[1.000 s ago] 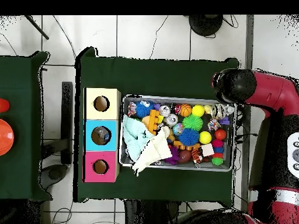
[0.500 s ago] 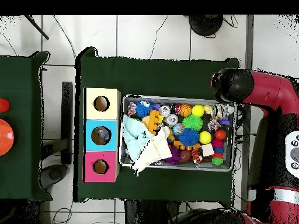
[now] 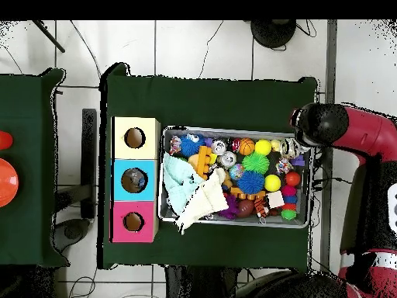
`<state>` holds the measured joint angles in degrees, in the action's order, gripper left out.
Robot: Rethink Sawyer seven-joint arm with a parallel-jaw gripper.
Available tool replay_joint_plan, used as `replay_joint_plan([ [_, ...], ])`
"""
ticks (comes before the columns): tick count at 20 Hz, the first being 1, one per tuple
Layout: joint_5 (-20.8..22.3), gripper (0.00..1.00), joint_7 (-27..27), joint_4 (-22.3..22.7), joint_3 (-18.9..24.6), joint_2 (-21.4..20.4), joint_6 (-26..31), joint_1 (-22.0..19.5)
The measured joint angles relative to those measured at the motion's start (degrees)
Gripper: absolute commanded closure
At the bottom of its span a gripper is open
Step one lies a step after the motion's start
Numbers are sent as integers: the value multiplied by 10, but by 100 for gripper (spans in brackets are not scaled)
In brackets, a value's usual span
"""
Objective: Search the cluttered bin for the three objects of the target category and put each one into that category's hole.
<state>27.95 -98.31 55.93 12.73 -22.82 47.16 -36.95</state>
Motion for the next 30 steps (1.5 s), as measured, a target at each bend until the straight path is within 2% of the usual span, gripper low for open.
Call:
replay_joint_plan([
  [13,-2,0,0,36,0,9,8,-12],
  [23,-42,0,0,69,-2,9,85,-9],
  [30,-47,0,0,73,-27,10,127,20],
])
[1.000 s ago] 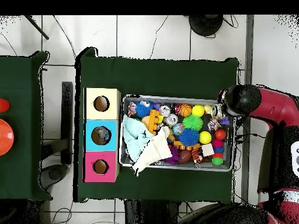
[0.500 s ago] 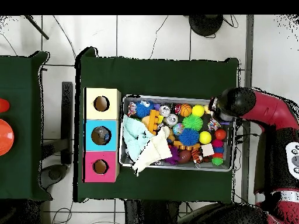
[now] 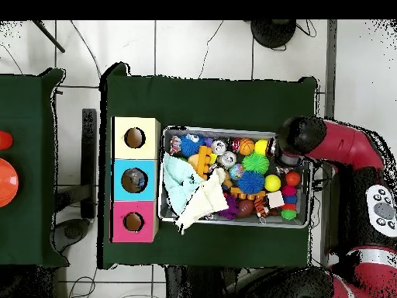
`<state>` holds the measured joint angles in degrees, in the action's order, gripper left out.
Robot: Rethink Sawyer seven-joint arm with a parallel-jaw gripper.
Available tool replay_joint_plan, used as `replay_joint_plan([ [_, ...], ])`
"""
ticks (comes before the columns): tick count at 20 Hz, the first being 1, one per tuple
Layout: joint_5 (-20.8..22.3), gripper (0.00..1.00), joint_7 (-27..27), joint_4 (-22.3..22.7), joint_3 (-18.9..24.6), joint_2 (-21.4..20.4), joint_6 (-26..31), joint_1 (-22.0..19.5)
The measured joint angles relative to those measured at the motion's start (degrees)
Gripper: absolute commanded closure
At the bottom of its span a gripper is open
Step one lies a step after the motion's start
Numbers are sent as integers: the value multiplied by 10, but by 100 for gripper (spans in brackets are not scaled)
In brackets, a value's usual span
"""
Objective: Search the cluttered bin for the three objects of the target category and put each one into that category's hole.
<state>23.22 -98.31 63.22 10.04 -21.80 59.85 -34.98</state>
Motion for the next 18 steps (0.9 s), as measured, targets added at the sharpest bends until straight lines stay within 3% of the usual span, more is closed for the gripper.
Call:
replay_joint_plan([
  [18,-51,0,0,42,-10,17,0,-13],
])
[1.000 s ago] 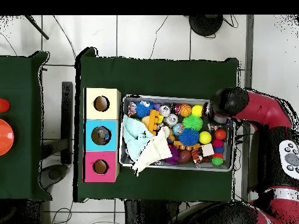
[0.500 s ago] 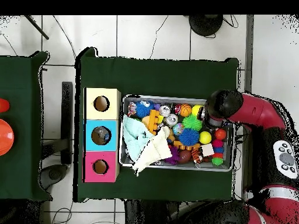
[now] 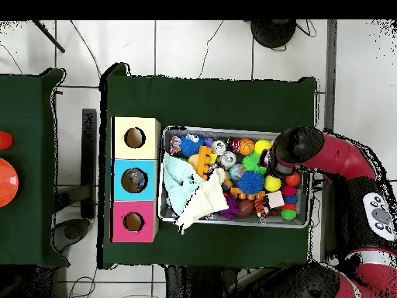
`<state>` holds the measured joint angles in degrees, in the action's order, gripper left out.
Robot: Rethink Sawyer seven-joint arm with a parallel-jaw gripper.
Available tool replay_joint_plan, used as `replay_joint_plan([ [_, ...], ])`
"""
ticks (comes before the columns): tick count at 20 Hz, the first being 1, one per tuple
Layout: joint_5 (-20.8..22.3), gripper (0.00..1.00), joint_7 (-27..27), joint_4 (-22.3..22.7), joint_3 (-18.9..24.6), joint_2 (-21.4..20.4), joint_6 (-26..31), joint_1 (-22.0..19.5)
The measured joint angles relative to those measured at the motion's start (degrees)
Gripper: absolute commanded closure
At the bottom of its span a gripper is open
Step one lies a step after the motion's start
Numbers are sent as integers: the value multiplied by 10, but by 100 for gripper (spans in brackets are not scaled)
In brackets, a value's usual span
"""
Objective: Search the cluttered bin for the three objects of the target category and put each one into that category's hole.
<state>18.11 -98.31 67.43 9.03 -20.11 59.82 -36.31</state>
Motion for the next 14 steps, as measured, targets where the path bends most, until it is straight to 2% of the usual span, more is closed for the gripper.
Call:
replay_joint_plan([
  [5,0,0,0,-4,-11,0,1,11],
  [9,0,0,0,-29,-28,2,32,34],
  [14,0,0,0,-80,-42,7,135,60],
])
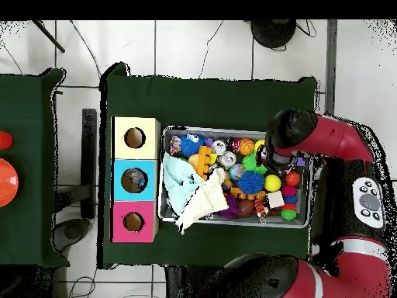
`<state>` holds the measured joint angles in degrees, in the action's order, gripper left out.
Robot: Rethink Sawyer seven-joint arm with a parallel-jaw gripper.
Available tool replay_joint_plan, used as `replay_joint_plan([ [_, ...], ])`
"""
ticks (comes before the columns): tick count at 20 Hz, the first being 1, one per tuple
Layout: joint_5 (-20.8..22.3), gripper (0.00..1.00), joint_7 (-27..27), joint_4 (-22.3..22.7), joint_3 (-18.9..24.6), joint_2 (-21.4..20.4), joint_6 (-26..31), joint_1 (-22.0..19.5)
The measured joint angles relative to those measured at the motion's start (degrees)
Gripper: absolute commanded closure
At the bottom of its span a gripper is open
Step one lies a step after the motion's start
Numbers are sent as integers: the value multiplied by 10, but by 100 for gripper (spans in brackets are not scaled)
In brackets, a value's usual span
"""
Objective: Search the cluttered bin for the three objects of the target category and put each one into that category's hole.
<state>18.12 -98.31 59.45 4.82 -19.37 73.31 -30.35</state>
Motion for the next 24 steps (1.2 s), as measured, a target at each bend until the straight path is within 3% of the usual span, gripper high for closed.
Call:
replay_joint_plan([
  [5,2,0,0,-49,-13,6,74,19],
  [10,18,0,0,-73,-22,5,63,30],
  [21,94,0,0,-78,-46,-17,-269,46],
  [24,98,0,0,-77,-56,-19,-324,49],
])
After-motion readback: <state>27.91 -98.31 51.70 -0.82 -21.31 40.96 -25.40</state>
